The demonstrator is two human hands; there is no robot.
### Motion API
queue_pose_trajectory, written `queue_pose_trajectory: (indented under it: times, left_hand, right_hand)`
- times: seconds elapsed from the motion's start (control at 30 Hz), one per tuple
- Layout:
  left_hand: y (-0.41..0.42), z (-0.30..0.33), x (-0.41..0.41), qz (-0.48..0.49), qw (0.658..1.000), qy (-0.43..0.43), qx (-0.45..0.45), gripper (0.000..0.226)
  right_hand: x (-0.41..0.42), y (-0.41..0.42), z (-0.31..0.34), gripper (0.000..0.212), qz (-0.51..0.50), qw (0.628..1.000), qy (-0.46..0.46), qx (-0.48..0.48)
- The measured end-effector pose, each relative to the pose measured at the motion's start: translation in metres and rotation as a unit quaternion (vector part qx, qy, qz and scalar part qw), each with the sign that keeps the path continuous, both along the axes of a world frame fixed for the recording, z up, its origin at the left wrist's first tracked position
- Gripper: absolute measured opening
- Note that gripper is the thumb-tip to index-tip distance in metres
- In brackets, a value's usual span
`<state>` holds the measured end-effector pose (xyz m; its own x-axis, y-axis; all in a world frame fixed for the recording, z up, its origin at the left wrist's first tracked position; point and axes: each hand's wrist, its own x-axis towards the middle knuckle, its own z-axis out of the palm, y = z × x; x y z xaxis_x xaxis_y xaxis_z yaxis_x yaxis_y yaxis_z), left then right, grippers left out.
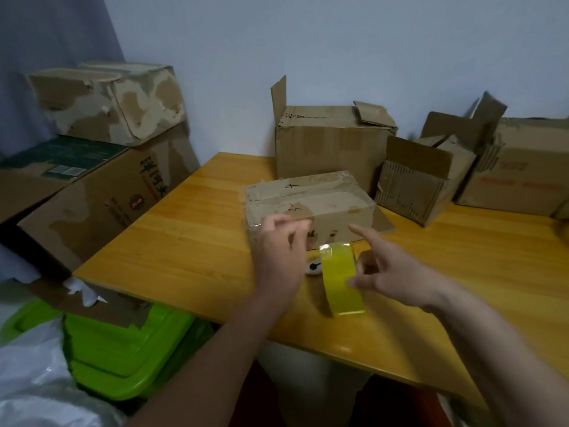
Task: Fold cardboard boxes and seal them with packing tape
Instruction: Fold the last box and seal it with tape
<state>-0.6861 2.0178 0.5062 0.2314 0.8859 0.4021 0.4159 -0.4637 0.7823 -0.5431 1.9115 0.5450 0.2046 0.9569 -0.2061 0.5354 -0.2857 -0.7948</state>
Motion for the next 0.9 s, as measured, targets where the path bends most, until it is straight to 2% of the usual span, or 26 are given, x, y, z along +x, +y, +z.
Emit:
queue_pose_trajectory:
  times: [0.07,0.13,0.17,0.23,0.33,0.4,0.47,0.5,0.63,0.7,0.77,0.83,0.87,0.9]
  left_hand:
    - [0.028,0.009,-0.001,0.023,0.992,0.106,0.061,0.031]
    - [0.060,0.016,-0.002,0.005,0.968,0.246,0.049,0.040]
    - [0.074,0.018,-0.002,-0.008,0.948,0.319,0.022,0.046]
    - [0.091,0.016,-0.003,-0.022,0.899,0.437,-0.001,0.057]
    - [0.088,0.015,-0.008,-0.023,0.846,0.530,0.056,0.063]
    - [0.073,0.020,-0.013,-0.010,0.824,0.560,0.087,0.066]
    - [0.056,0.025,-0.021,-0.003,0.819,0.563,0.116,0.063]
    - [0.050,0.028,-0.026,-0.005,0.829,0.545,0.125,0.061]
    - [0.048,0.038,-0.066,-0.020,0.921,0.382,0.069,0.050]
    - [0.057,0.031,-0.086,-0.009,0.938,0.342,0.049,0.036]
    - [0.062,0.016,-0.102,-0.039,0.941,0.335,-0.023,0.037]
    - [0.062,0.000,-0.111,-0.088,0.941,0.317,-0.073,0.047]
    - [0.060,-0.006,-0.113,-0.097,0.940,0.320,-0.069,0.051]
    - [0.060,-0.011,-0.115,-0.095,0.937,0.331,-0.057,0.054]
  right_hand:
    - [0.007,-0.005,0.001,0.090,0.026,0.984,-0.167,-0.050]
    - [0.004,-0.005,-0.001,0.086,0.051,0.941,-0.320,-0.096]
    - [0.003,-0.004,-0.003,0.082,0.060,0.920,-0.368,-0.119]
    - [0.005,0.000,-0.005,0.070,0.053,0.899,-0.407,-0.151]
    - [0.006,0.011,-0.006,0.062,0.009,0.894,-0.429,-0.128]
    - [-0.003,0.023,-0.008,0.073,-0.031,0.933,-0.353,-0.061]
    - [-0.021,0.040,-0.008,0.080,-0.047,0.980,-0.193,0.013]
    - [-0.029,0.050,-0.008,0.081,-0.040,0.991,-0.126,0.031]
    - [-0.051,0.084,-0.014,0.072,-0.057,0.995,0.065,0.050]
    - [-0.060,0.095,-0.013,0.066,-0.083,0.987,0.120,0.069]
    - [-0.070,0.104,-0.009,0.062,-0.080,0.988,0.104,0.080]
    - [-0.078,0.114,-0.003,0.056,-0.031,0.997,0.053,0.050]
    - [-0.079,0.119,0.001,0.053,0.003,1.000,-0.021,0.016]
    - [-0.077,0.124,0.004,0.055,0.026,0.991,-0.133,-0.020]
